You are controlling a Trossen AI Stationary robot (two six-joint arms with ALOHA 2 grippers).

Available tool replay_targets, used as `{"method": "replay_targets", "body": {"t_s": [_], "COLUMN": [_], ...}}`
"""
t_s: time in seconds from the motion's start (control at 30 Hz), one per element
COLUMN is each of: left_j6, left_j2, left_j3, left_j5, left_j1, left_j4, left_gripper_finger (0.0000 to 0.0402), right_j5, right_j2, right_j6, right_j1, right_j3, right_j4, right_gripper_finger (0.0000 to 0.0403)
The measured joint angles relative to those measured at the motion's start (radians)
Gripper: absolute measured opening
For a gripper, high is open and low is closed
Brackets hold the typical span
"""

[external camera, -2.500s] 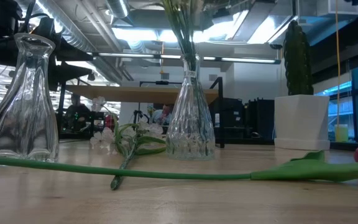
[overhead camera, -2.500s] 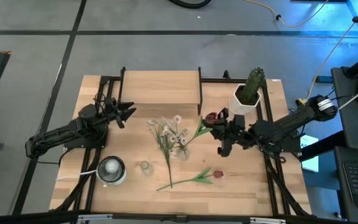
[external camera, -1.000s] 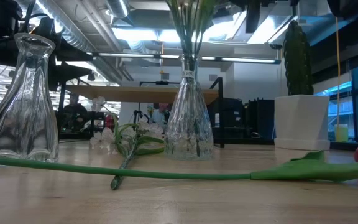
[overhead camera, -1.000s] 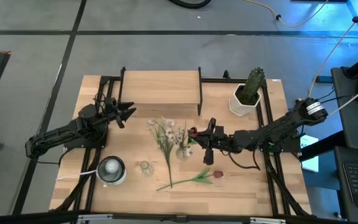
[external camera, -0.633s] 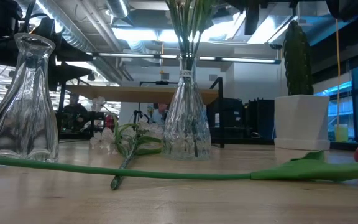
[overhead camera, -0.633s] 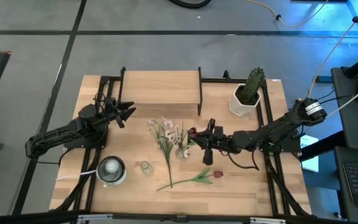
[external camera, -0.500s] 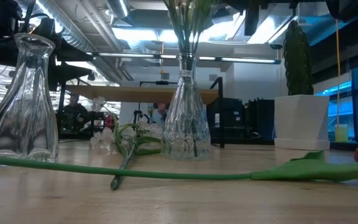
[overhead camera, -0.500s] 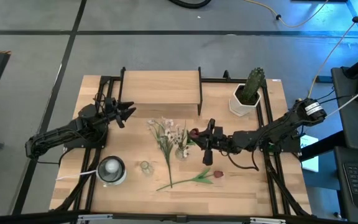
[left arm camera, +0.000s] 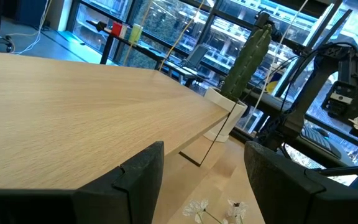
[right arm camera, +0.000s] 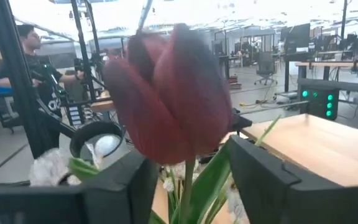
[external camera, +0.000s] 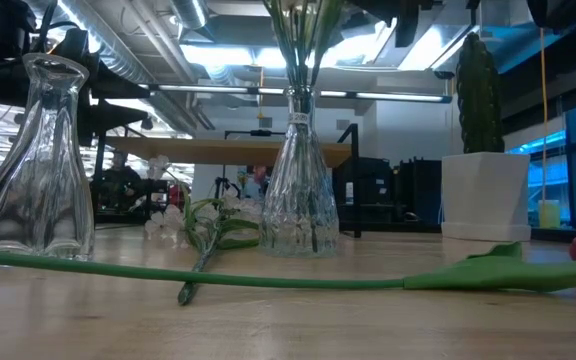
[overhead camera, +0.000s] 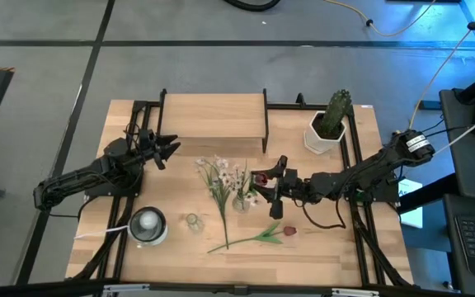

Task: Pick and place flowers into a vace then onto a shelf
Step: Put the right red flower into the right transparent vase

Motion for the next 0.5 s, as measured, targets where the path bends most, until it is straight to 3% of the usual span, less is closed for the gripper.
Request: {"method": "replay_targets", "body": {"t_s": [0.2,0.5], "left_j6": [0.0,0.0], "left_j2": [0.0,0.0], "left_j3": [0.0,0.0], "left_j5": [0.0,0.0], "left_j1": [0.0,0.0], "left_j4": [-0.003,-0.003], "left_gripper_finger": [0.0216,0.0216], "right_j5": [-0.001,-0.001], "right_j2": [-0.06,-0.149], "right_j6": [0.04,0.113], "right_j1": [0.0,0.001], "right_j3": [0.0,0.0], "right_j4": [-0.089,-0.284], "right_gripper_finger": [0.0226,0.0234]}}
